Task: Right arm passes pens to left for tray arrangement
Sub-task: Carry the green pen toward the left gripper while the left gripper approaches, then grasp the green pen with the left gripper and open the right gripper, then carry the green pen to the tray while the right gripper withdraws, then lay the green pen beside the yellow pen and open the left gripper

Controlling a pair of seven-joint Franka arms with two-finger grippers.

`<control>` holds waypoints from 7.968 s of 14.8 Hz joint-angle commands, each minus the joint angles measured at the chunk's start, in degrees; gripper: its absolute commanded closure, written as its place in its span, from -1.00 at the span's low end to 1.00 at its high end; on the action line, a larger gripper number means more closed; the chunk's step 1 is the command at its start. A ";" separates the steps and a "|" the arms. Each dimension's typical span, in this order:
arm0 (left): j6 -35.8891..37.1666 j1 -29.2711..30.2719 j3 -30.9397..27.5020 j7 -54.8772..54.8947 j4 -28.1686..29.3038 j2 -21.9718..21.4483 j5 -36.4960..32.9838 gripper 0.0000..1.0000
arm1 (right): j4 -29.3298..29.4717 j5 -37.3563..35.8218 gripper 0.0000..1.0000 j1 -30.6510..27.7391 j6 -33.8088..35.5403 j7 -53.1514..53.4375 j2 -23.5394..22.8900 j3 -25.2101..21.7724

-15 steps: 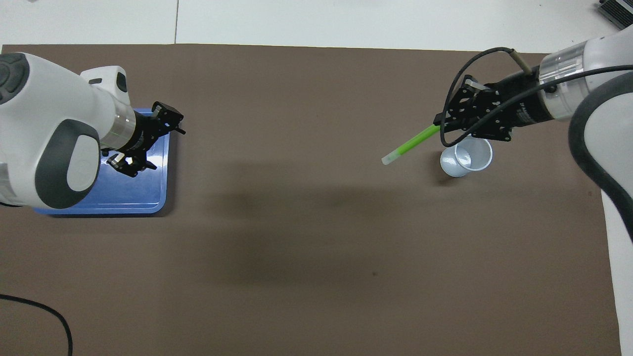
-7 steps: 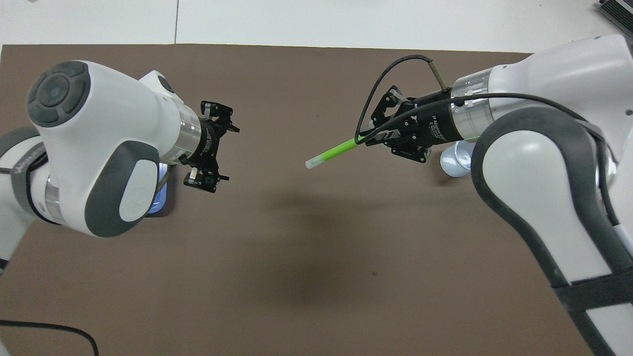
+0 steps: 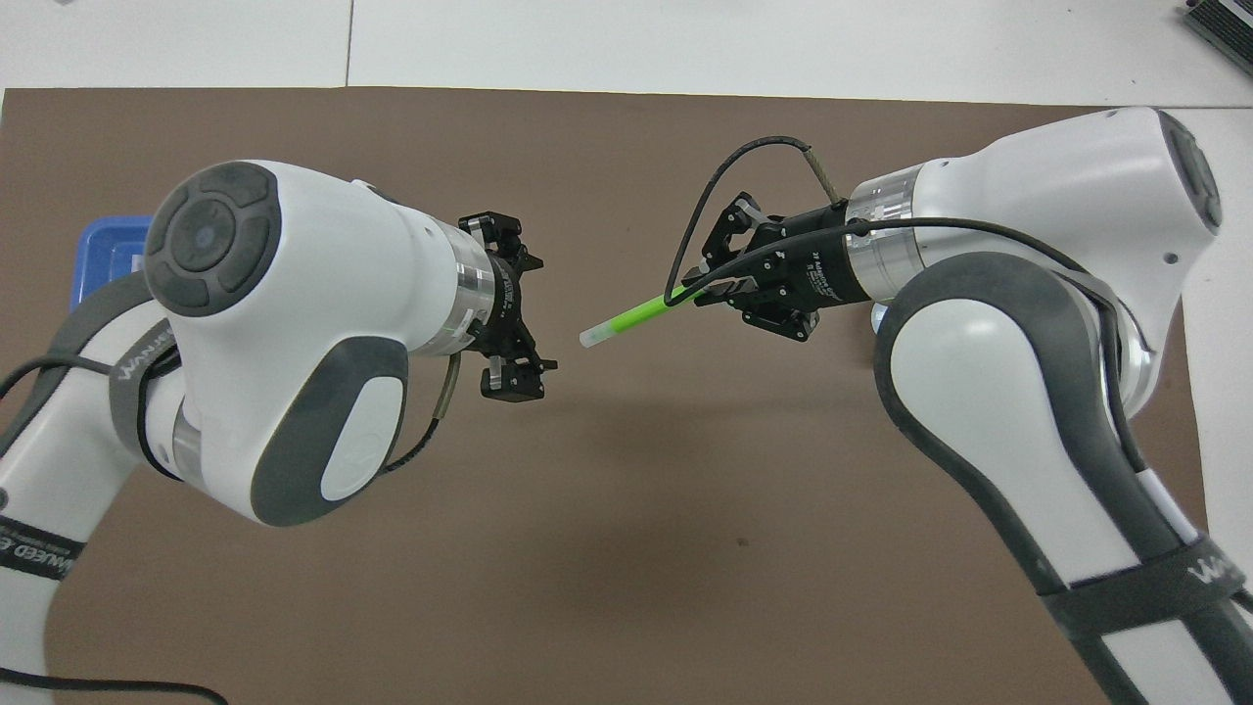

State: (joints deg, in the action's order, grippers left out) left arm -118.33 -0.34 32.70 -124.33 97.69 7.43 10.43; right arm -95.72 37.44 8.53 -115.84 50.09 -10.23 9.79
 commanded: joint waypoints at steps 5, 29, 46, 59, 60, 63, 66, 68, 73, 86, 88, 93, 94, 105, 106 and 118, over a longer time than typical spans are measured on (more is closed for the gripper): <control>-14.10 -5.27 -0.18 -20.33 6.35 -2.50 0.91 -1.00 | -2.45 1.67 1.00 0.87 -1.06 0.45 2.05 0.05; -21.68 -8.53 -0.10 -6.98 10.59 -3.48 -0.85 1.00 | -2.63 1.49 0.76 0.08 -1.15 0.10 2.23 -0.04; 2.64 -2.49 -0.71 41.13 7.16 -4.44 -3.74 1.00 | -0.88 -19.68 -1.00 -16.87 13.43 -32.75 5.74 -0.56; 13.13 19.93 -0.71 96.70 8.74 -5.94 -11.39 1.00 | -1.23 -34.98 -1.00 -21.71 20.37 -43.67 12.69 -0.74; 12.78 21.60 -0.71 100.74 9.00 -5.67 -12.09 1.00 | -1.14 -34.90 -1.00 -21.71 20.91 -44.37 12.69 -1.00; 11.55 25.82 -0.71 110.95 9.27 -4.10 -14.98 1.00 | -1.14 -34.63 -1.00 -22.06 21.00 -45.52 12.69 -1.00; 6.03 28.02 -0.71 112.99 11.10 -1.72 -17.19 1.00 | -0.96 -35.07 -1.00 -22.06 22.40 -47.26 12.77 -1.00; 3.99 28.82 -0.71 116.49 11.90 -0.23 -18.15 1.00 | -1.05 -35.42 -1.00 -21.89 23.02 -52.79 12.78 -1.00; -2.15 29.70 -0.80 118.44 11.64 7.23 -23.78 1.00 | -0.87 -35.42 -1.00 -22.06 23.90 -53.34 12.86 -1.09; -14.99 31.36 -3.61 117.74 12.69 14.72 -25.37 1.00 | -1.14 -35.77 -1.00 -21.98 22.50 -52.81 12.86 -1.09; -16.31 31.63 -3.61 117.65 13.66 14.72 -25.37 1.00 | -1.14 -35.86 -1.00 -22.06 22.67 -52.90 12.86 -1.09; -17.81 31.63 -3.61 114.14 14.63 14.63 -25.37 0.15 | -1.05 -35.86 -1.00 -21.98 22.85 -52.90 12.86 -1.09; -17.81 31.63 -3.61 113.96 14.80 14.63 -25.28 -0.06 | -1.05 -35.86 -1.00 -21.98 22.94 -52.99 12.86 -1.09; -10.97 31.11 -3.52 113.87 10.77 14.28 -25.28 -0.31 | -1.14 -35.86 -1.00 -21.98 23.11 -52.99 12.86 -1.00; -9.47 31.19 -3.52 113.87 10.33 13.76 -25.19 -0.38 | -1.14 -35.86 -1.00 -21.98 23.20 -53.08 12.86 -1.09; 9.76 30.31 -2.82 113.87 4.98 1.54 -18.34 -1.00 | -1.40 -35.86 -1.00 -22.06 23.29 -53.17 13.13 -1.00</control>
State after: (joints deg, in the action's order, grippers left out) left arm -113.33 30.39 29.89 -9.92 103.95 11.25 -9.20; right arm -96.09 3.13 -12.72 -92.59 -1.80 1.75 8.26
